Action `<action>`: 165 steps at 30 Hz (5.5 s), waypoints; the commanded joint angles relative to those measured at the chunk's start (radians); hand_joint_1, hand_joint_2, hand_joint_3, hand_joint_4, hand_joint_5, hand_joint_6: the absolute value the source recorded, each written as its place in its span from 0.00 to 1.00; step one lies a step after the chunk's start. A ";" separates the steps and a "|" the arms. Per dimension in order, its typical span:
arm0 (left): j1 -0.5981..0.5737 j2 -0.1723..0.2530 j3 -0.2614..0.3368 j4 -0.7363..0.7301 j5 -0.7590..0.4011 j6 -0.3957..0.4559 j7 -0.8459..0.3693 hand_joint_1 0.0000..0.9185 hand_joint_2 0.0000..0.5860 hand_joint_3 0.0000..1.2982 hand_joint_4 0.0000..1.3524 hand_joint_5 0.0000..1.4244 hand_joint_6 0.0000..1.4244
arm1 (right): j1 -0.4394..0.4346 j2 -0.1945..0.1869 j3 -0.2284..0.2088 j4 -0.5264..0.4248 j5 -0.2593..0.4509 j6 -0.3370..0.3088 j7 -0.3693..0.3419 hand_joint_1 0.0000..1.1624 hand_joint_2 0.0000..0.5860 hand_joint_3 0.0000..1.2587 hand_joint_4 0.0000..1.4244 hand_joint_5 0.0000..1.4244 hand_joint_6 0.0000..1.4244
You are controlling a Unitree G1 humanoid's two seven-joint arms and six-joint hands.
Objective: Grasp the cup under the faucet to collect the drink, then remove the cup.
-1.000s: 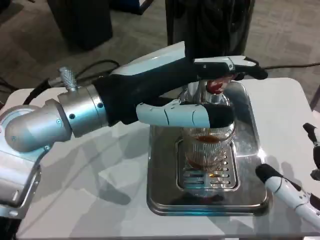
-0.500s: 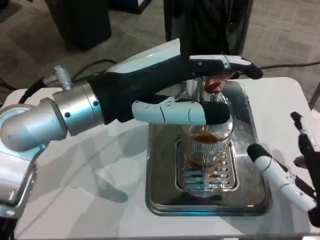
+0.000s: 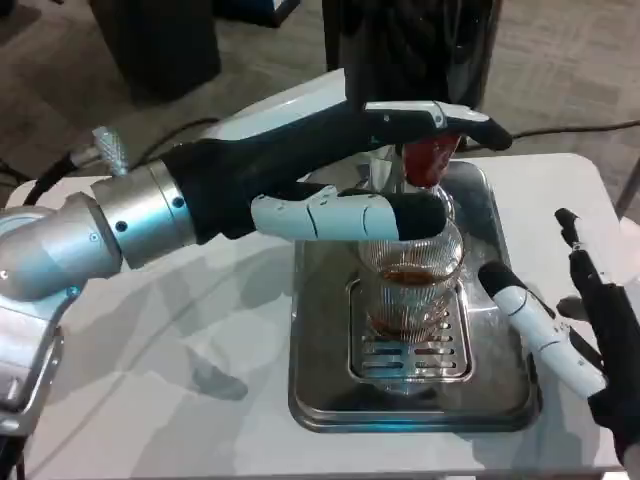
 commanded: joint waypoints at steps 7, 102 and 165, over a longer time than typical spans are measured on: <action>0.028 0.027 0.016 0.016 -0.001 -0.014 -0.014 0.02 0.17 0.20 0.10 0.11 0.05 | -0.034 -0.013 0.019 0.042 0.036 0.026 -0.028 0.00 0.19 0.00 0.00 0.03 0.17; 0.108 0.004 0.165 -0.092 -0.140 -0.020 0.063 0.02 0.21 0.23 0.18 0.20 0.13 | -0.025 -0.089 0.114 0.032 0.148 0.045 -0.050 0.07 0.23 0.00 0.01 0.06 0.20; 0.677 0.092 0.376 -0.037 -0.071 -0.133 0.122 0.17 0.31 0.24 0.17 0.19 0.13 | -0.038 -0.086 0.193 0.113 0.091 -0.012 -0.153 0.17 0.20 0.00 0.00 0.00 0.13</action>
